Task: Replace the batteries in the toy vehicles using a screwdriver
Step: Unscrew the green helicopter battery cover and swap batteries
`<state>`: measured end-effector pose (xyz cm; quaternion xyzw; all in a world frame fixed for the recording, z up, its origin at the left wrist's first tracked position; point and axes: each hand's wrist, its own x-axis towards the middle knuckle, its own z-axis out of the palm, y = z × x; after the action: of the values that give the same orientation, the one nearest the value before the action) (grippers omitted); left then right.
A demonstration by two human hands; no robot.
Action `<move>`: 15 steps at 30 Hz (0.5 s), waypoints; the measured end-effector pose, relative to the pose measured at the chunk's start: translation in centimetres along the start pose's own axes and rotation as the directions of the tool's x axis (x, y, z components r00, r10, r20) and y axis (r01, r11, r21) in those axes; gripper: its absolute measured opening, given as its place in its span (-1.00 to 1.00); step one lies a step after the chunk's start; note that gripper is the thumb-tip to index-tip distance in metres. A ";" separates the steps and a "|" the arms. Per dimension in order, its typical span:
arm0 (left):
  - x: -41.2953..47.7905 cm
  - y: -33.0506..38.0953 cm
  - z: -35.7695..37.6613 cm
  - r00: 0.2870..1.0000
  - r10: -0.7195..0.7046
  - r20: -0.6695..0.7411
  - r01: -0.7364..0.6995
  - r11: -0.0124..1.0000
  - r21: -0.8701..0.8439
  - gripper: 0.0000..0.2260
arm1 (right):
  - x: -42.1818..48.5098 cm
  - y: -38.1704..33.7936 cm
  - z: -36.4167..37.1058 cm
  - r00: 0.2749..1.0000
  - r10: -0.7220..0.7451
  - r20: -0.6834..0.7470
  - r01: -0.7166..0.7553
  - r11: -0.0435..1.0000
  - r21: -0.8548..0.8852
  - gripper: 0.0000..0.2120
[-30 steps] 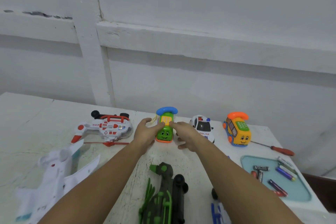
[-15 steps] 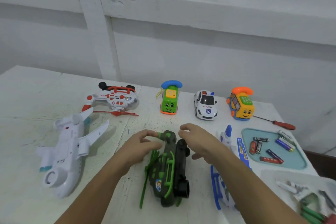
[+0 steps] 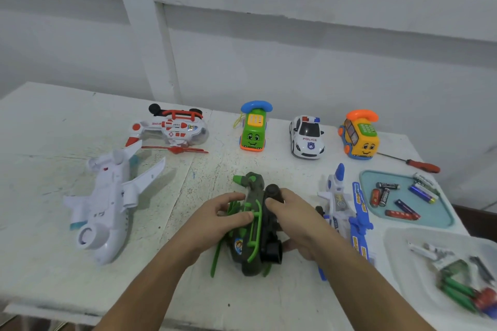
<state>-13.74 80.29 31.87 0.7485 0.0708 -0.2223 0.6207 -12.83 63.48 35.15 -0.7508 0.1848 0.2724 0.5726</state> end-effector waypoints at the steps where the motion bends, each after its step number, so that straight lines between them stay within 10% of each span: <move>1: -0.1 0.1 0.1 1.000 0.014 -0.003 -0.014 1.000 -0.014 -0.58 | -0.1 -0.2 0.1 1.000 -0.022 -0.011 0.022 1.000 -0.002 -0.82; 15: 1.7 12.0 1.5 0.916 0.386 0.111 -0.371 0.919 -0.136 -0.43 | -3.7 -8.9 -8.3 0.831 -0.500 -0.244 0.529 0.846 0.070 -0.51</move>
<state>-8.04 75.95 41.79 0.6953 -0.1056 -0.1440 0.6962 -8.83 57.85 45.82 -0.7574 0.0549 0.0114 0.6505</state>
